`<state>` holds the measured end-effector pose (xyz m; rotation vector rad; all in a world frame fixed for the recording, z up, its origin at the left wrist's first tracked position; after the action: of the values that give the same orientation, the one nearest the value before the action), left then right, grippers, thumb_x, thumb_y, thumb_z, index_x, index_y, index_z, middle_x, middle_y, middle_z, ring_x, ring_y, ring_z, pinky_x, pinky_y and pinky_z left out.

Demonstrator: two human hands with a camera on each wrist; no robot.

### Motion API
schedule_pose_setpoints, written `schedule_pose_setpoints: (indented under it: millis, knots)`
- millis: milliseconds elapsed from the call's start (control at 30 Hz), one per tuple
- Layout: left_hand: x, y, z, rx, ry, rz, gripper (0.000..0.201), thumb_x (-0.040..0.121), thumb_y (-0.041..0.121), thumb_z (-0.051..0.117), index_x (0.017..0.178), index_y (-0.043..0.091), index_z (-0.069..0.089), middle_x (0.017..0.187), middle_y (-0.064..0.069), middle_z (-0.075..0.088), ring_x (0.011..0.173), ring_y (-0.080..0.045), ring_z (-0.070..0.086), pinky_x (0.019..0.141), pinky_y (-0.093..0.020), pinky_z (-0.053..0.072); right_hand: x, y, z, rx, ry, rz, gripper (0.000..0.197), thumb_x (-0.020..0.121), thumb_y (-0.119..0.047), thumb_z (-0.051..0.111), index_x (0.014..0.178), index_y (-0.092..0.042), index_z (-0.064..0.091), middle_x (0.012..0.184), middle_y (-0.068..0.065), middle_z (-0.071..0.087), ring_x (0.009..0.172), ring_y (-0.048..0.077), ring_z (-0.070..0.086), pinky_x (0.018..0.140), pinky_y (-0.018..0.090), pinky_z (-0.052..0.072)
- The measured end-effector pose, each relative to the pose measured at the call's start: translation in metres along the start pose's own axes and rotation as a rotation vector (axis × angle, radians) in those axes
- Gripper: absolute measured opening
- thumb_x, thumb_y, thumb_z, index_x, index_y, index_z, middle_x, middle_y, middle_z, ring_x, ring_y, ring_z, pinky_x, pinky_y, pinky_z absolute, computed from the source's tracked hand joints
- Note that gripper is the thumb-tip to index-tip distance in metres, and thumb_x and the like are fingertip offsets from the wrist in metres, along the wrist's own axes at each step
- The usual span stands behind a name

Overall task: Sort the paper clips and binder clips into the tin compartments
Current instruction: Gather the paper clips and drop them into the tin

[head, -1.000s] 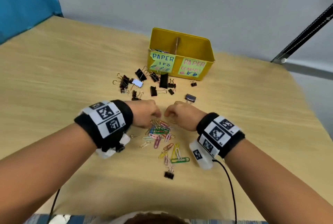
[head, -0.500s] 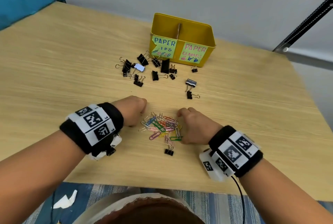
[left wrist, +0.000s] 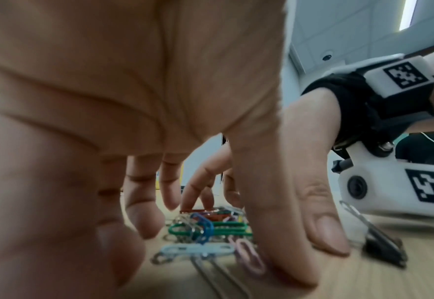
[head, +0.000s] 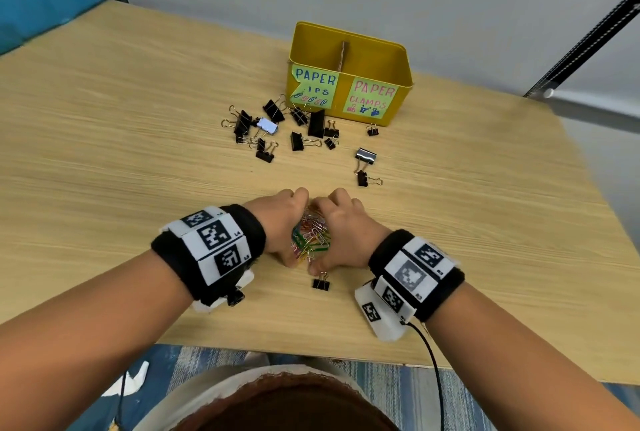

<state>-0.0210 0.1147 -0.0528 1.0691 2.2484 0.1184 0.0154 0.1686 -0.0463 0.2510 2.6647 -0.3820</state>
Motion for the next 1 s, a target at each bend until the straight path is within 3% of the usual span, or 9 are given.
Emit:
schedule_pose_setpoints:
  millis: [200, 300, 467, 600, 700, 833, 867, 933, 1000]
  knots:
    - [0.01, -0.001, -0.009, -0.014, 0.025, -0.018, 0.062, 0.073, 0.019, 0.076, 0.123, 0.008, 0.042, 0.122, -0.011, 0.052, 0.108, -0.026, 0.054, 0.081, -0.032, 0.046, 0.01, 0.0, -0.004, 0.135, 0.032, -0.042, 0.073, 0.071, -0.029, 0.077, 0.133, -0.012, 0.042, 0.122, 0.01, 0.042, 0.113, 0.026, 0.048, 0.1, 0.037, 0.043]
    - [0.013, 0.001, -0.012, -0.011, 0.045, -0.031, 0.054, 0.077, 0.016, 0.073, 0.123, 0.007, 0.047, 0.123, -0.012, 0.048, 0.108, -0.028, 0.055, 0.076, -0.029, 0.046, 0.015, 0.0, -0.009, 0.157, 0.073, -0.054, 0.056, 0.079, -0.022, 0.07, 0.129, -0.01, 0.047, 0.121, 0.011, 0.045, 0.111, 0.026, 0.051, 0.096, 0.031, 0.042]
    - [0.022, 0.004, -0.016, -0.007, 0.089, -0.016, 0.032, 0.085, 0.01, 0.06, 0.115, 0.002, 0.054, 0.118, -0.017, 0.057, 0.105, -0.029, 0.057, 0.077, -0.028, 0.043, 0.022, -0.002, -0.015, 0.117, 0.103, -0.07, 0.044, 0.086, -0.017, 0.061, 0.127, -0.005, 0.049, 0.121, 0.016, 0.051, 0.112, 0.028, 0.051, 0.091, 0.028, 0.04]
    - [0.026, 0.001, -0.024, -0.05, 0.118, -0.033, 0.023, 0.087, 0.007, 0.055, 0.109, 0.001, 0.057, 0.114, -0.017, 0.06, 0.097, -0.03, 0.058, 0.066, -0.026, 0.041, 0.028, 0.0, -0.018, 0.079, 0.101, -0.067, 0.039, 0.089, -0.016, 0.056, 0.125, -0.002, 0.051, 0.122, 0.019, 0.054, 0.113, 0.029, 0.052, 0.091, 0.028, 0.039]
    - [0.029, -0.001, -0.031, -0.107, 0.117, -0.038, 0.021, 0.087, 0.004, 0.055, 0.107, -0.001, 0.059, 0.113, -0.019, 0.06, 0.08, -0.025, 0.052, 0.055, -0.024, 0.043, 0.033, 0.004, -0.021, 0.096, 0.065, -0.046, 0.039, 0.09, -0.017, 0.057, 0.125, -0.004, 0.053, 0.123, 0.018, 0.058, 0.115, 0.028, 0.053, 0.091, 0.029, 0.041]
    - [0.036, -0.011, -0.034, -0.266, 0.079, -0.057, 0.016, 0.083, 0.004, 0.063, 0.098, -0.001, 0.061, 0.096, -0.018, 0.061, 0.078, -0.025, 0.057, 0.08, -0.038, 0.057, 0.04, 0.013, -0.026, 0.16, -0.013, -0.021, 0.039, 0.09, -0.021, 0.057, 0.126, -0.006, 0.054, 0.121, 0.015, 0.06, 0.109, 0.027, 0.056, 0.081, 0.027, 0.04]
    - [0.038, -0.014, -0.034, -0.325, 0.052, -0.066, 0.008, 0.083, 0.003, 0.064, 0.09, 0.003, 0.061, 0.086, -0.014, 0.059, 0.078, -0.026, 0.059, 0.083, -0.043, 0.057, 0.043, 0.016, -0.027, 0.183, -0.033, -0.015, 0.037, 0.09, -0.023, 0.058, 0.122, -0.005, 0.056, 0.115, 0.015, 0.061, 0.101, 0.026, 0.057, 0.076, 0.025, 0.04]
    - [0.04, -0.019, -0.037, -0.44, 0.024, -0.071, 0.015, 0.082, 0.001, 0.065, 0.073, 0.01, 0.056, 0.073, -0.007, 0.053, 0.076, -0.031, 0.063, 0.084, -0.049, 0.056, 0.048, 0.021, -0.029, 0.24, -0.058, 0.001, 0.031, 0.088, -0.025, 0.061, 0.111, -0.004, 0.061, 0.097, 0.012, 0.061, 0.085, 0.022, 0.055, 0.068, 0.026, 0.044]
    - [0.045, -0.02, -0.046, -0.471, 0.029, -0.049, 0.014, 0.081, 0.001, 0.066, 0.075, 0.009, 0.057, 0.075, -0.009, 0.056, 0.078, -0.036, 0.066, 0.083, -0.051, 0.056, 0.056, 0.025, -0.036, 0.339, -0.062, 0.008, 0.027, 0.086, -0.023, 0.063, 0.103, -0.001, 0.063, 0.086, 0.01, 0.061, 0.078, 0.022, 0.056, 0.075, 0.037, 0.053]
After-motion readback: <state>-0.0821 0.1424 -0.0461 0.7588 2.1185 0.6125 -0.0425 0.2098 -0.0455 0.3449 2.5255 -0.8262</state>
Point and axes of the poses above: each hand's wrist, its own x-axis towards the middle knuckle, its own z-axis out of the palm, y = z × x, the point moved 10 cm from there along x, towards the middle knuckle
